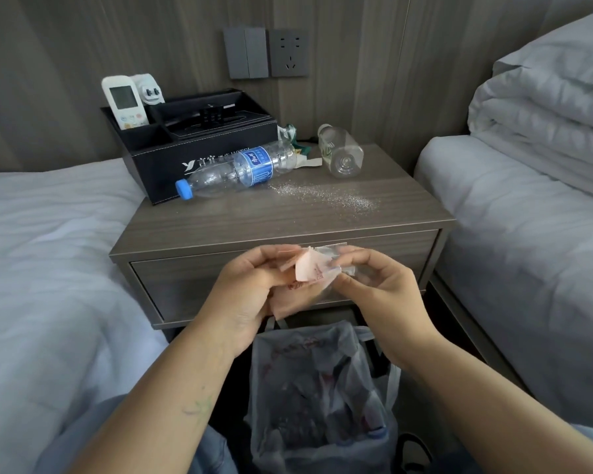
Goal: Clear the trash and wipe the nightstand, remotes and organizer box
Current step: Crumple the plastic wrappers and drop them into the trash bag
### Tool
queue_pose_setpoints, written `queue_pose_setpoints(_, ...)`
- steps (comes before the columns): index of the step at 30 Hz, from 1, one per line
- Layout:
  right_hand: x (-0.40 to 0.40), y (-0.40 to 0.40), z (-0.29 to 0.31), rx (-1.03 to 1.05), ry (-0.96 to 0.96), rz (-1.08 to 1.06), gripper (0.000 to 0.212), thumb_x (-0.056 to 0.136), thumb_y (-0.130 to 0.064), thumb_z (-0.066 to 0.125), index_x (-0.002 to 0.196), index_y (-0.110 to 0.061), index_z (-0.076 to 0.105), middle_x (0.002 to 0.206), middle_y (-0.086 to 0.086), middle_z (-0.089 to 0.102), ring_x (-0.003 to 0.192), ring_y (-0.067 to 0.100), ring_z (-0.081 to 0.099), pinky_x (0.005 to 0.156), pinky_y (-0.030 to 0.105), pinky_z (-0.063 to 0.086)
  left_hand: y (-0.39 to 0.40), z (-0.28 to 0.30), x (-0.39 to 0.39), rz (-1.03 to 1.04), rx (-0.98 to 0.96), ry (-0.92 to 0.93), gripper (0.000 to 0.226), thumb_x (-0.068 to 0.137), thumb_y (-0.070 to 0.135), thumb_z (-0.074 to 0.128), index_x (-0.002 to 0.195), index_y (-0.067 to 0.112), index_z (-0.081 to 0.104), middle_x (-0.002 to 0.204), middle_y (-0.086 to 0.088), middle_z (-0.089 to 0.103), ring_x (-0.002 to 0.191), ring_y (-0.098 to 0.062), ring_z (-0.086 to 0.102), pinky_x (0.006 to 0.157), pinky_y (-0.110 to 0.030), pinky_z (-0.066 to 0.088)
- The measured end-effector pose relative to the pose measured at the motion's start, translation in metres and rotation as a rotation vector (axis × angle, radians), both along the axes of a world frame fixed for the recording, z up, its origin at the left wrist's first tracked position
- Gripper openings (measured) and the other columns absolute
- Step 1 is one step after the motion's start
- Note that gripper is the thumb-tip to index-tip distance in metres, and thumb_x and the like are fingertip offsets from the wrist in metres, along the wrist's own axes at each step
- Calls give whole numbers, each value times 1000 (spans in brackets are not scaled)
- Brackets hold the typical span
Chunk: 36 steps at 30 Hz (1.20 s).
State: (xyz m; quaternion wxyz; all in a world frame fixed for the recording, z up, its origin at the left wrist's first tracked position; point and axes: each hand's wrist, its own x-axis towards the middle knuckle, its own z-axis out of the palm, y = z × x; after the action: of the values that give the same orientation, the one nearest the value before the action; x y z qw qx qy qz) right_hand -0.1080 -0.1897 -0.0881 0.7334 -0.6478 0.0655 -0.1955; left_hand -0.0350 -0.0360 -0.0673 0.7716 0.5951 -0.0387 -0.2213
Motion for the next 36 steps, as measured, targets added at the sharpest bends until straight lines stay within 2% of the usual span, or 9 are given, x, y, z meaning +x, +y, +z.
queue_pose_setpoints(5,17,-2,9,54,65,22,16,82,12,65,83,-4,64,87,24,71,77,35,69,83,52,56,5,13,8,-7,275,-210,24,80,-8,66,83,15,74,83,-3,76,75,-12,66,72,-23,51)
queue_pose_setpoints(9,35,-12,20,58,47,-34,25,81,15,63,78,-10,63,74,17,64,69,28,56,65,39,50,14,46,53,-17,352,-396,28,83,-1,64,99,22,70,104,6,74,99,-9,67,85,-26,51)
queue_pose_setpoints(13,49,-16,26,115,47,-32,31,81,19,59,86,-12,61,66,5,67,53,12,59,49,20,47,5,60,127,267,1022,-913,47,75,20,72,119,21,57,120,-1,58,111,-19,56,93,-34,47)
queue_pose_setpoints(16,56,-18,26,99,87,0,42,80,18,61,103,-16,64,66,-1,68,57,10,62,52,21,48,-6,54,162,153,1524,-995,71,74,38,73,134,16,41,130,-12,46,120,-32,45,93,-44,41)
queue_pose_setpoints(19,60,-18,25,86,105,9,50,79,16,64,109,-23,66,70,-1,69,63,12,63,56,21,50,-8,43,181,136,1741,-1008,74,78,47,71,135,14,38,132,-13,45,122,-34,43,92,-47,42)
queue_pose_setpoints(24,56,-20,29,31,102,60,33,79,13,67,98,-14,71,90,11,73,75,22,64,65,28,53,8,40,171,262,1668,-1074,65,85,39,68,137,13,39,130,-15,47,118,-36,45,87,-49,46)
queue_pose_setpoints(29,42,-26,31,-145,130,176,30,79,13,67,95,-12,71,92,5,75,78,20,67,69,34,58,34,43,72,508,1068,-1021,66,79,40,72,136,22,44,123,-1,54,112,-21,53,89,-38,48)
queue_pose_setpoints(33,33,-28,12,-490,238,338,29,74,11,71,87,-14,73,86,2,75,75,11,66,72,29,57,37,9,-10,409,687,-888,58,75,35,78,126,30,51,111,22,57,98,4,59,84,-16,47)
queue_pose_setpoints(36,34,-21,-31,-728,366,281,26,71,0,73,82,-23,71,77,-9,69,70,4,61,69,15,48,32,-23,-22,282,632,-700,55,74,38,78,122,38,50,115,19,61,103,3,58,89,-25,51)
